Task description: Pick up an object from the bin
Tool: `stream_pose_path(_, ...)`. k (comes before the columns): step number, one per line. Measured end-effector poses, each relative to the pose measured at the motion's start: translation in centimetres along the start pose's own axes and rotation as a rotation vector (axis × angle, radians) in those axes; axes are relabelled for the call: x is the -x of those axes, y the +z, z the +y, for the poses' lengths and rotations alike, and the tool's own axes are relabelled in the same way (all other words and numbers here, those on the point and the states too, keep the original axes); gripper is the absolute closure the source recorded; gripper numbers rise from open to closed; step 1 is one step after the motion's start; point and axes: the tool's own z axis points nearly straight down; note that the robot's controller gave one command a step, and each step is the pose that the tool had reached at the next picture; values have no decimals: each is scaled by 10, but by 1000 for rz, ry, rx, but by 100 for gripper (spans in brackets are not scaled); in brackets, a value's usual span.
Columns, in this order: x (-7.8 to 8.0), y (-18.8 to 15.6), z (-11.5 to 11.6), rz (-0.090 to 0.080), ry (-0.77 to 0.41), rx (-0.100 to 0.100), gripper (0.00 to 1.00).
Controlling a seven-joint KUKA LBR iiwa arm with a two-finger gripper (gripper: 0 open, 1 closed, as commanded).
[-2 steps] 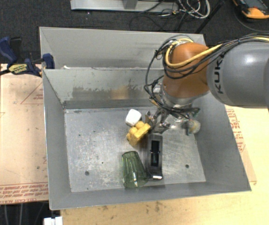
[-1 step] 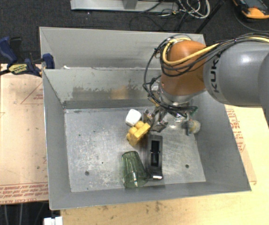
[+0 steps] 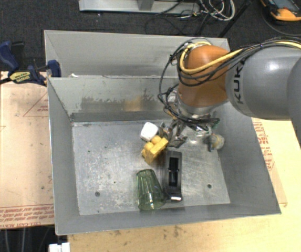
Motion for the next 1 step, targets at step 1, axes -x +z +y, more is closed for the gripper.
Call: stream_pose_path(1, 2, 0, 2, 3, -16, -5, 100)
